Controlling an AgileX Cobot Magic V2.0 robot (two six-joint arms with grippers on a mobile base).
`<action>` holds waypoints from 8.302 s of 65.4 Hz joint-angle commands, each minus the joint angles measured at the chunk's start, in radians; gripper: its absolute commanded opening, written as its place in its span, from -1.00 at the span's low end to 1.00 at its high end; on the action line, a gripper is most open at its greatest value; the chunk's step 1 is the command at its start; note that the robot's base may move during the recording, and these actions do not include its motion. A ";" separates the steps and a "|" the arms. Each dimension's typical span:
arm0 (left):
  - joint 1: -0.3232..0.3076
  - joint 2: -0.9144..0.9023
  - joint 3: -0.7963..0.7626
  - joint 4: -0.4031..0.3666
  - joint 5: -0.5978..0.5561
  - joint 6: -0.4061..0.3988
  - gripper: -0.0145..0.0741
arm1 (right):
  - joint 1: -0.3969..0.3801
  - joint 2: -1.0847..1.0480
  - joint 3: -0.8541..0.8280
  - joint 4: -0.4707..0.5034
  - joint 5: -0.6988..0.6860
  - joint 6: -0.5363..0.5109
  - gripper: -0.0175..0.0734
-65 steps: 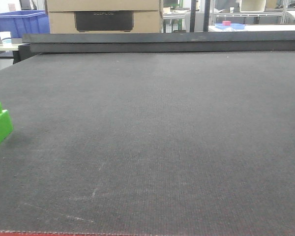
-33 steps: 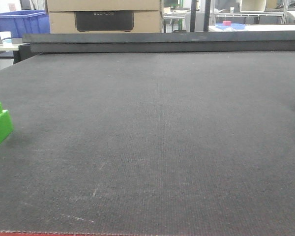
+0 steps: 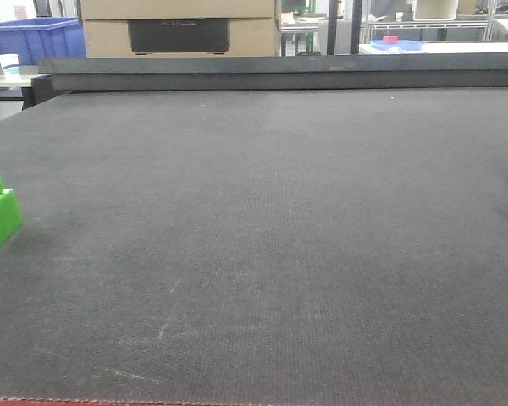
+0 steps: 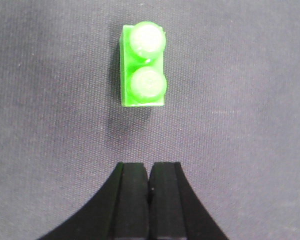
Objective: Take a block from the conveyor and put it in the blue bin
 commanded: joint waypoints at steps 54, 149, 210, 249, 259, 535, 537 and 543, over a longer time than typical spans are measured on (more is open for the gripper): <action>-0.138 0.363 -0.270 0.189 0.023 -0.140 0.00 | -0.004 -0.041 -0.115 -0.004 0.045 -0.009 -0.97; -0.226 -0.019 0.135 0.101 -0.708 -0.042 -0.92 | -0.004 -0.629 0.415 -0.004 -0.540 -0.168 -0.97; -0.011 -0.688 0.330 0.260 -0.729 -0.032 -0.92 | 0.206 -1.261 0.602 0.148 -0.825 -0.168 -0.97; -0.011 -0.827 0.330 0.210 -0.662 -0.032 -0.92 | 0.206 -1.269 0.602 0.116 -0.857 -0.168 -0.97; -0.011 -0.827 0.330 0.205 -0.662 -0.032 -0.92 | 0.206 -1.269 0.602 0.116 -0.857 -0.168 -0.97; -0.011 -0.827 0.330 0.205 -0.664 -0.032 -0.92 | 0.206 -1.269 0.602 0.116 -0.860 -0.168 -0.97; -0.011 -0.827 0.330 0.205 -0.664 -0.032 -0.92 | 0.206 -1.269 0.602 0.116 -0.863 -0.168 -0.97; -0.011 -0.827 0.330 0.205 -0.664 -0.032 -0.92 | 0.206 -1.269 0.602 0.116 -0.865 -0.168 -0.97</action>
